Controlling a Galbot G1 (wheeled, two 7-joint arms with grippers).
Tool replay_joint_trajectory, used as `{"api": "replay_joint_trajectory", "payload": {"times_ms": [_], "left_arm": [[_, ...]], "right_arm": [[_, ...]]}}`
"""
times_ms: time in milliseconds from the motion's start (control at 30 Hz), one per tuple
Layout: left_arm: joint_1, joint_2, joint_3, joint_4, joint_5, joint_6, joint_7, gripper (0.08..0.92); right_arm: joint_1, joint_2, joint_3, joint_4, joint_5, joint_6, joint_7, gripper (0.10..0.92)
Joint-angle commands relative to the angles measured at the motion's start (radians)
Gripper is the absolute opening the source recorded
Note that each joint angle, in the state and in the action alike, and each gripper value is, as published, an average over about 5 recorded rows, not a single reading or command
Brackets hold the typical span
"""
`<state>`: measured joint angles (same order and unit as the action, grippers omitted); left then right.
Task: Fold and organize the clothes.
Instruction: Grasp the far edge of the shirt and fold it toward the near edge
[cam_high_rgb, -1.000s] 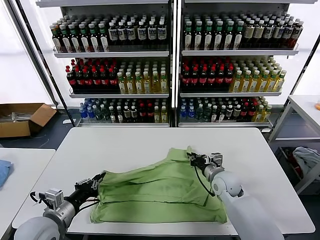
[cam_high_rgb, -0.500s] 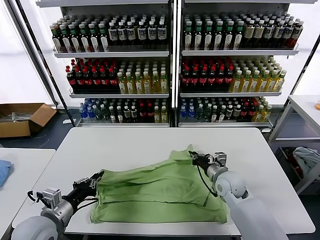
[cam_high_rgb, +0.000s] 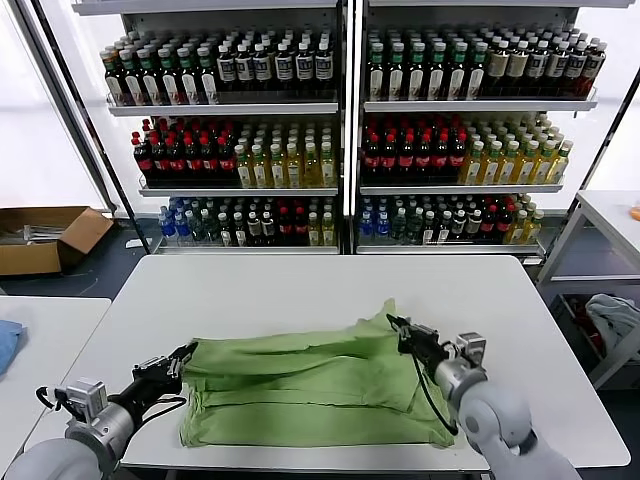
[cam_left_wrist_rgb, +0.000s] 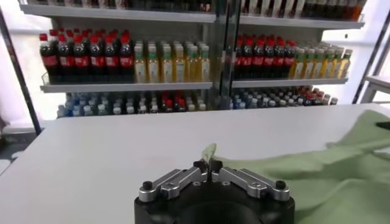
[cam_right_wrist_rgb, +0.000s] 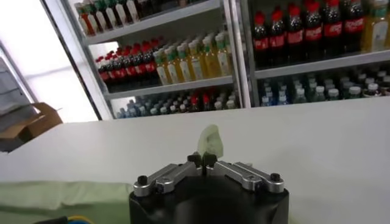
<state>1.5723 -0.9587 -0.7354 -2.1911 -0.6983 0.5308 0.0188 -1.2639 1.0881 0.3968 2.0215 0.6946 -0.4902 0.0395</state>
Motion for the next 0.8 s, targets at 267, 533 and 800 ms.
{"api": "replay_joint_trajectory", "payload": {"times_ms": [267,533,800], "left_arm": [[0.175,-0.109,-0.018,0.005,0.126,-0.003,0.033,0.090],[0.213,-0.117,-0.068,-0.021,0.157,0.041,0.005,0.249],[0.281,-0.131,-0.125,-0.103,0.019,0.031,-0.086,0.483]], "right_arm": [[-0.435,0.013,0.216,0.131,-0.109,0.057,-0.049,0.125],[-0.354,0.005,0.250,0.119,-0.107,0.105,-0.084,0.334],[-0.294,0.000,0.376,0.081,-0.091,0.244,-0.152,0.568]]}}
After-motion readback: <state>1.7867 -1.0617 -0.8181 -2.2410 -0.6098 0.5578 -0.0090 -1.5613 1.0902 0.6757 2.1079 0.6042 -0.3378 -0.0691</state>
